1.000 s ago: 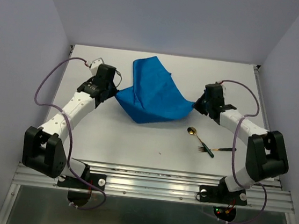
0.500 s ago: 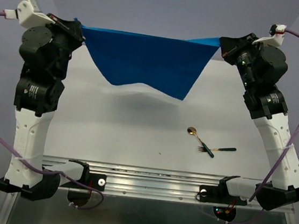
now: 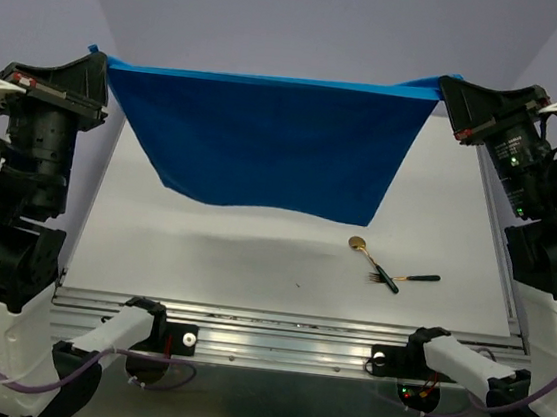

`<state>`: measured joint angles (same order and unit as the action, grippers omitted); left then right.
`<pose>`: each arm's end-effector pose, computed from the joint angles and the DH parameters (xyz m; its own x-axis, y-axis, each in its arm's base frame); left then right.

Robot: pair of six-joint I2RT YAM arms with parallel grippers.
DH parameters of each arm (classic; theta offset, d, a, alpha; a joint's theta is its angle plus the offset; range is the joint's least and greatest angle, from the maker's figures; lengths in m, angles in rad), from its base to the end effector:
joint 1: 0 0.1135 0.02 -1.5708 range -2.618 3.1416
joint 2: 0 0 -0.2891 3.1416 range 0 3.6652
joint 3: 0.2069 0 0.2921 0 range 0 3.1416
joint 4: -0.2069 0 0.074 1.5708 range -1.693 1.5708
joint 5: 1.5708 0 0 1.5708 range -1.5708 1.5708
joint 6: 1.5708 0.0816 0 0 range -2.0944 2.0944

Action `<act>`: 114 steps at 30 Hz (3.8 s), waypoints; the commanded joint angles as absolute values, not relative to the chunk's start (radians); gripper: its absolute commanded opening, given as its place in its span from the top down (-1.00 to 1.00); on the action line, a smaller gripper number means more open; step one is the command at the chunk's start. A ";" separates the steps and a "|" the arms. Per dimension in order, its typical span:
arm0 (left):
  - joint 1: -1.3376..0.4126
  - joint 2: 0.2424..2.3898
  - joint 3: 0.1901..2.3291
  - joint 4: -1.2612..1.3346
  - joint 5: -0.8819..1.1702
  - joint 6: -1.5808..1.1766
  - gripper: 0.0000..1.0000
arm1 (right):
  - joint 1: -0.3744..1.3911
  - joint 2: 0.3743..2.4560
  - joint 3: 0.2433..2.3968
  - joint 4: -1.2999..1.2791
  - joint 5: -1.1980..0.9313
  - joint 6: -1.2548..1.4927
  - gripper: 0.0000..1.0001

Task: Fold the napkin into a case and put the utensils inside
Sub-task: Flatten out the crumpled napkin at the center of the board, then fold and flatten the napkin at the center of the board.

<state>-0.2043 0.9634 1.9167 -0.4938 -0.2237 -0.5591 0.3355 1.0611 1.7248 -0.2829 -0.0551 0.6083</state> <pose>0.1106 -0.0044 0.6868 0.3665 -0.6041 -0.7076 0.2330 0.7959 -0.5588 0.1982 0.0739 0.6470 0.0725 0.6296 -0.7735 -0.5099 0.6899 0.5137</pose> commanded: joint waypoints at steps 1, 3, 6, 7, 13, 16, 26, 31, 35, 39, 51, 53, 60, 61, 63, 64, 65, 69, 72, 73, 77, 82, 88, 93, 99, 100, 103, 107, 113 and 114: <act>-0.184 0.881 1.980 -0.466 -0.391 -0.509 1.00 | 0.310 0.971 1.724 -0.288 0.028 0.586 0.99; -0.184 0.853 1.993 -0.479 -0.402 -0.508 1.00 | 0.310 0.924 1.714 -0.293 0.029 0.586 0.99; -0.184 0.830 2.009 -0.495 -0.410 -0.503 1.00 | 0.310 0.882 1.709 -0.307 0.029 0.580 0.99; -0.184 0.825 2.016 -0.500 -0.416 -0.503 1.00 | 0.310 0.876 1.707 -0.313 0.029 0.577 0.99; -0.184 0.787 1.895 -0.479 -0.436 -0.506 1.00 | 0.310 0.841 1.599 -0.313 0.072 0.597 0.99; -0.184 0.796 1.800 -0.483 -0.474 -0.503 1.00 | 0.310 0.853 1.487 -0.314 0.110 0.603 0.99; -0.173 0.912 1.306 -0.304 -0.479 -0.511 1.00 | 0.310 1.078 1.177 -0.215 0.153 0.611 0.99; -0.078 1.127 1.218 -0.184 -0.316 -0.517 1.00 | 0.310 1.317 1.147 -0.155 0.176 0.604 0.99; -0.009 1.343 1.265 -0.176 -0.197 -0.519 1.00 | 0.310 1.497 1.230 -0.129 0.189 0.597 0.99; 0.035 1.531 1.348 -0.183 -0.181 -0.511 1.00 | 0.301 1.652 1.344 -0.126 0.232 0.581 0.99; 0.097 1.874 1.658 -0.205 -0.046 -0.508 1.00 | 0.247 2.028 1.703 -0.117 0.206 0.541 0.99; 0.097 1.908 1.719 -0.215 -0.028 -0.506 1.00 | 0.236 2.086 1.768 -0.118 0.189 0.542 0.99; 0.106 2.037 1.896 -0.273 -0.006 -0.476 1.00 | 0.215 2.178 1.913 -0.155 0.130 0.523 0.99; 0.106 2.043 1.917 -0.273 -0.005 -0.474 1.00 | 0.215 2.180 1.919 -0.153 0.129 0.519 0.99; 0.106 2.060 1.954 -0.278 0.038 -0.469 1.00 | 0.215 2.186 1.950 -0.161 0.136 0.511 0.99; 0.106 2.066 1.968 -0.284 0.038 -0.469 1.00 | 0.215 2.190 1.963 -0.167 0.138 0.508 0.99; 0.104 2.071 1.980 -0.290 0.038 -0.468 1.00 | 0.215 2.197 1.979 -0.176 0.140 0.503 0.99; 0.106 2.047 1.948 -0.295 0.041 -0.456 1.00 | 0.215 2.172 1.962 -0.189 0.121 0.503 0.99; 0.104 1.993 1.899 -0.279 0.032 -0.443 1.00 | 0.215 2.134 1.910 -0.190 0.100 0.520 0.99; 0.104 1.979 1.884 -0.279 0.025 -0.439 1.00 | 0.215 2.103 1.889 -0.195 0.088 0.532 0.99; 0.104 1.915 1.804 -0.290 0.018 -0.408 1.00 | 0.215 2.013 1.737 -0.198 0.074 0.561 0.99; 0.104 1.822 1.695 -0.285 0.020 -0.400 1.00 | 0.215 1.893 1.573 -0.187 0.028 0.592 0.99; 0.104 1.686 1.527 -0.282 0.011 -0.419 1.00 | 0.215 1.708 1.338 -0.170 0.009 0.607 0.99; 0.103 1.521 1.300 -0.261 -0.066 -0.403 1.00 | 0.224 1.580 1.148 -0.141 -0.054 0.600 0.99; 0.101 1.385 1.106 -0.282 -0.041 -0.486 1.00 | 0.242 1.447 0.956 -0.120 -0.103 0.658 0.99; 0.101 1.375 1.095 -0.288 -0.051 -0.491 1.00 | 0.242 1.436 0.942 -0.123 -0.107 0.661 0.99; 0.101 1.350 1.053 -0.305 -0.095 -0.511 1.00 | 0.252 1.382 0.894 -0.138 -0.124 0.666 0.99; 0.101 1.353 1.009 -0.304 -0.094 -0.532 1.00 | 0.279 1.347 0.847 -0.155 -0.133 0.667 0.99; 0.101 1.371 0.979 -0.290 -0.087 -0.561 1.00 | 0.327 1.298 0.790 -0.181 -0.111 0.663 0.99; 0.103 1.370 0.977 -0.288 -0.086 -0.561 1.00 | 0.337 1.295 0.781 -0.178 -0.110 0.664 0.99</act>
